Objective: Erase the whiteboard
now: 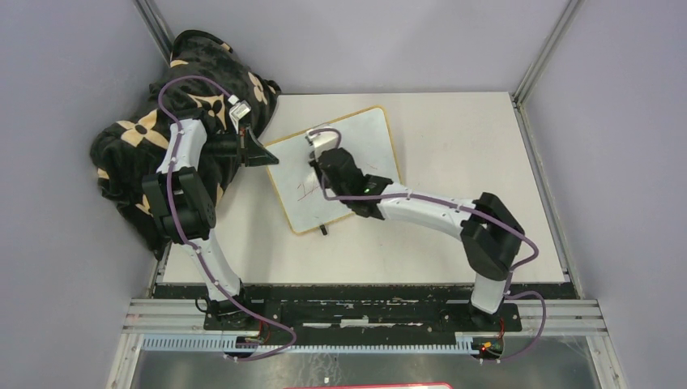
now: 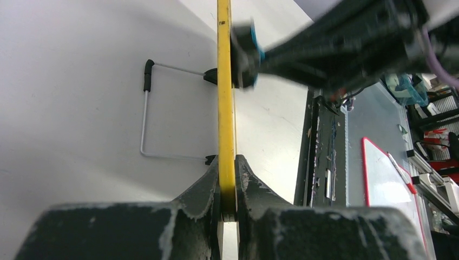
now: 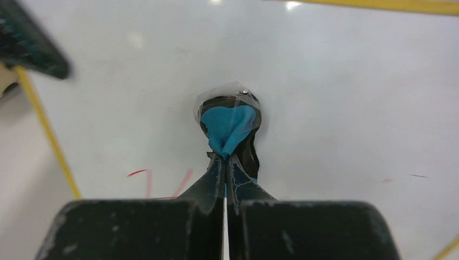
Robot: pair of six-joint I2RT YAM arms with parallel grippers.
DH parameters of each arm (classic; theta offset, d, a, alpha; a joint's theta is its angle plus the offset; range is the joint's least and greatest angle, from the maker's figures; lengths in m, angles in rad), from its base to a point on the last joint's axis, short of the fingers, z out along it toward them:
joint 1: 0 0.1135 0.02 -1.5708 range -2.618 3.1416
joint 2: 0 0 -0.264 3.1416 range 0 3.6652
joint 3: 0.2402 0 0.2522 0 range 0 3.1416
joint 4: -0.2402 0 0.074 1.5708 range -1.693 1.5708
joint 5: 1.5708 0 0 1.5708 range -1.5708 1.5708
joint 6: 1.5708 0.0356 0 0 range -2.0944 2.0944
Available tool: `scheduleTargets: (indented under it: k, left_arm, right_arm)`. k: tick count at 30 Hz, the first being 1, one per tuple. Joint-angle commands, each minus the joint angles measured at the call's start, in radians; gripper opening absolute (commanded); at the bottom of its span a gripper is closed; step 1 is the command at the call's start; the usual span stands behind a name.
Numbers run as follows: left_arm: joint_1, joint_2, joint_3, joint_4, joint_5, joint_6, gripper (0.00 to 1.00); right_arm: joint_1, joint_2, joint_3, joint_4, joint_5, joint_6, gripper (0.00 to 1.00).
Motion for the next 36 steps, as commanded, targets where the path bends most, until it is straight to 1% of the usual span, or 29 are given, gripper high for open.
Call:
scheduleTargets:
  k: [1, 4, 7, 9, 11, 14, 18, 23, 26, 30, 33, 36]
  left_arm:
    - [-0.016, -0.031, -0.008, 0.006, -0.045, 0.064, 0.03]
    - [-0.017, -0.031, -0.009, 0.007, -0.046, 0.065, 0.03]
    - [-0.017, -0.026, -0.008, 0.005, -0.043, 0.065, 0.03]
    - [-0.018, -0.026, -0.007, 0.007, -0.041, 0.065, 0.03]
    - [-0.017, -0.026, -0.008, 0.006, -0.041, 0.063, 0.03]
    - [-0.017, -0.026, -0.008, 0.007, -0.044, 0.062, 0.03]
    - [-0.017, -0.029, -0.008, 0.007, -0.044, 0.060, 0.03]
    - [-0.018, -0.029, -0.010, 0.006, -0.044, 0.057, 0.03]
    - [-0.017, -0.032, -0.012, 0.007, -0.045, 0.057, 0.03]
    - [-0.017, -0.034, -0.014, 0.006, -0.046, 0.057, 0.03]
    - [-0.017, -0.034, -0.016, 0.007, -0.047, 0.057, 0.03]
    - [-0.018, -0.035, -0.018, 0.007, -0.050, 0.058, 0.03]
  right_arm:
    - [-0.162, -0.099, -0.096, 0.023, 0.123, -0.001, 0.01]
    - [-0.185, -0.142, -0.148, 0.039, 0.133, 0.000, 0.01]
    - [-0.181, -0.156, -0.175, 0.046, 0.068, 0.031, 0.01]
    - [-0.164, -0.150, -0.189, 0.070, 0.025, 0.061, 0.01]
    - [-0.126, -0.131, -0.184, 0.087, 0.020, 0.070, 0.01]
    - [-0.044, -0.075, -0.139, 0.096, 0.045, 0.049, 0.01]
    - [0.046, 0.000, -0.063, 0.097, 0.020, 0.043, 0.01]
    - [0.105, 0.074, 0.010, 0.093, -0.002, 0.035, 0.01]
    - [0.106, 0.077, 0.011, 0.099, 0.000, 0.036, 0.01]
    - [0.086, 0.039, -0.039, 0.112, 0.073, 0.013, 0.01]
    - [0.022, -0.020, -0.117, 0.099, 0.112, 0.033, 0.01]
    - [-0.078, -0.106, -0.225, 0.112, 0.133, 0.059, 0.01]
